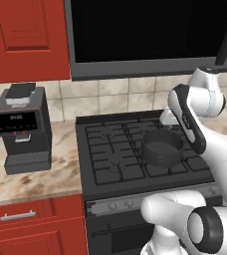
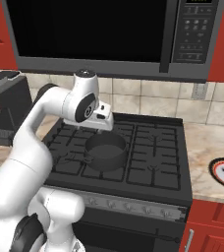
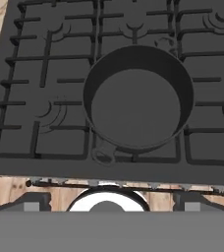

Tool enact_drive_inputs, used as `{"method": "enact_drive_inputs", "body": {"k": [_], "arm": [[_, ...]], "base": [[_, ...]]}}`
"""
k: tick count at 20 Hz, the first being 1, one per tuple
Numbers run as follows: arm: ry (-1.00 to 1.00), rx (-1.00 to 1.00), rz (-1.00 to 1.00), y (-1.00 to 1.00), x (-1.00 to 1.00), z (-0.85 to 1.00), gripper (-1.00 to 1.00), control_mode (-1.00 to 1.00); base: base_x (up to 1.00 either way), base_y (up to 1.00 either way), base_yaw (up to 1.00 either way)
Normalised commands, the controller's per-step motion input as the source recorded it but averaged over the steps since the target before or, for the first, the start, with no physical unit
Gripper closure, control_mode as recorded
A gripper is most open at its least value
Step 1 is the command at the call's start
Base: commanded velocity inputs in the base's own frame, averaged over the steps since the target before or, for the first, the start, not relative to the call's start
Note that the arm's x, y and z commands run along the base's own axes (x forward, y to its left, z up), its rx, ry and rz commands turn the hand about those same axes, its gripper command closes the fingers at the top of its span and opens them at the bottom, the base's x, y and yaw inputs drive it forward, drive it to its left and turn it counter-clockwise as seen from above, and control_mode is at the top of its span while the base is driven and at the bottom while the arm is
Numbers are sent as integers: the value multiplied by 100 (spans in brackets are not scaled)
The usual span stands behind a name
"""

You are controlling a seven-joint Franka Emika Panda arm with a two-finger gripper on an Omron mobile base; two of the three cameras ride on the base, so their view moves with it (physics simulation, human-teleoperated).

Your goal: Retrieve the frozen meat and place it in the pot on a burner. Then turn the burner on.

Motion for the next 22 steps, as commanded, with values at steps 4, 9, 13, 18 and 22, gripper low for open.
{"method": "enact_drive_inputs", "body": {"k": [4, 9, 13, 18, 22], "arm": [[2, 0, 0, -94, 0, -4, -100, -100], [0, -1, 0, -99, 0, 0, -100, -100], [0, -2, -2, -97, 0, -5, -100, -100], [0, -1, -1, -87, 0, -9, -100, -100], [0, 0, 0, -63, 0, -1, -100, -100]], "base": [[0, 0, 0], [0, 0, 0], [0, 0, 0], [0, 0, 0], [0, 0, 0]]}}
